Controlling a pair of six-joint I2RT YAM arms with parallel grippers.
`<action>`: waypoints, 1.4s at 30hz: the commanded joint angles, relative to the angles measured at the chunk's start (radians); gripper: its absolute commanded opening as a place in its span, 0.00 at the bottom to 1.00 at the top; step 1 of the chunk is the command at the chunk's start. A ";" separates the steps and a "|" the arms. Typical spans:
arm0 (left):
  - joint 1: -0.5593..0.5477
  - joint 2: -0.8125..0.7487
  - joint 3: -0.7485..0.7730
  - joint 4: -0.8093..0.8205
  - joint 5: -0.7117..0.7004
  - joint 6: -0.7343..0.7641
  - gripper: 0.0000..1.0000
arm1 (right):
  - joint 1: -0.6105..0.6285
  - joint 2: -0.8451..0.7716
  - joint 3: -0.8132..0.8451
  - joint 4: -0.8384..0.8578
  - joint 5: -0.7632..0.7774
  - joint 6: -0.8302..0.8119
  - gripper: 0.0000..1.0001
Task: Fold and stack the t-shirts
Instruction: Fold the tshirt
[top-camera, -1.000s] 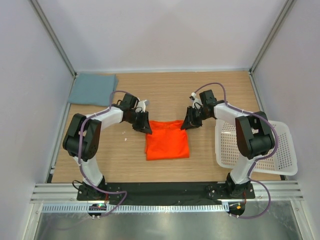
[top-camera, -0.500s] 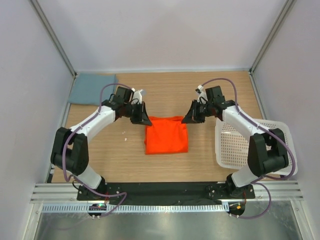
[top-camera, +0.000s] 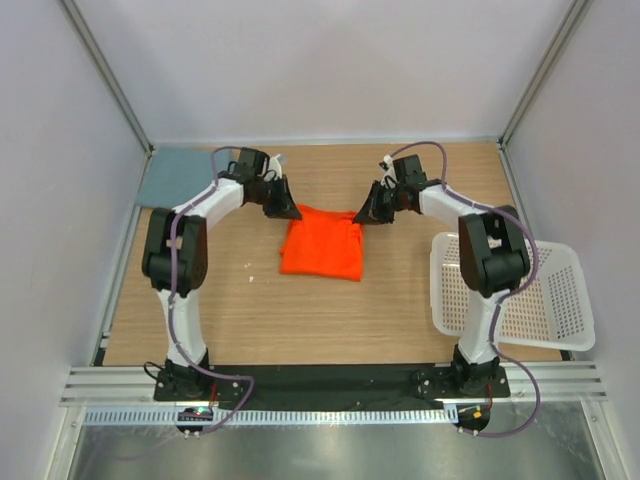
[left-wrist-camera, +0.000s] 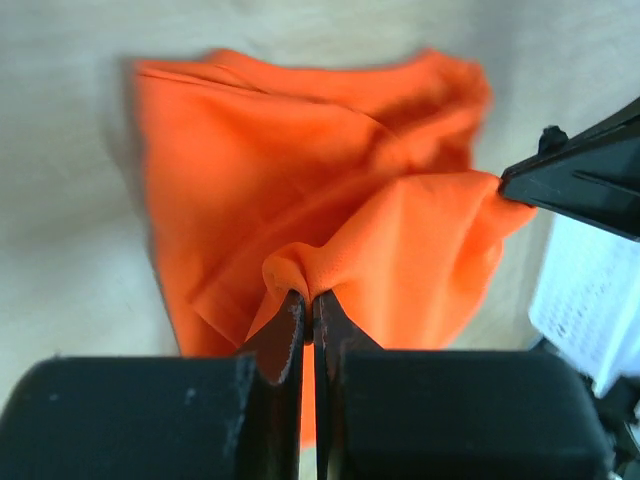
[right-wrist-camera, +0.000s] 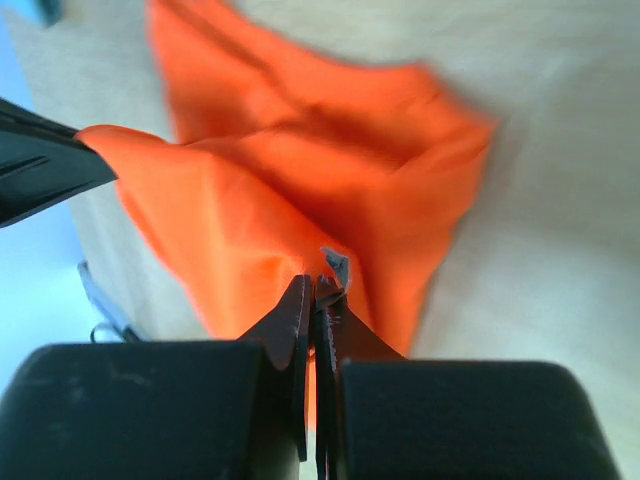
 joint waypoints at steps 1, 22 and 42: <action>0.028 0.150 0.137 0.096 -0.026 -0.001 0.00 | -0.038 0.125 0.121 0.128 0.051 0.017 0.02; 0.051 0.291 0.186 0.135 0.063 -0.076 0.05 | -0.016 0.245 0.147 -0.114 0.010 0.023 0.02; -0.028 -0.190 0.171 -0.472 -0.275 0.079 1.00 | 0.203 -0.261 -0.222 -0.117 -0.034 0.123 0.54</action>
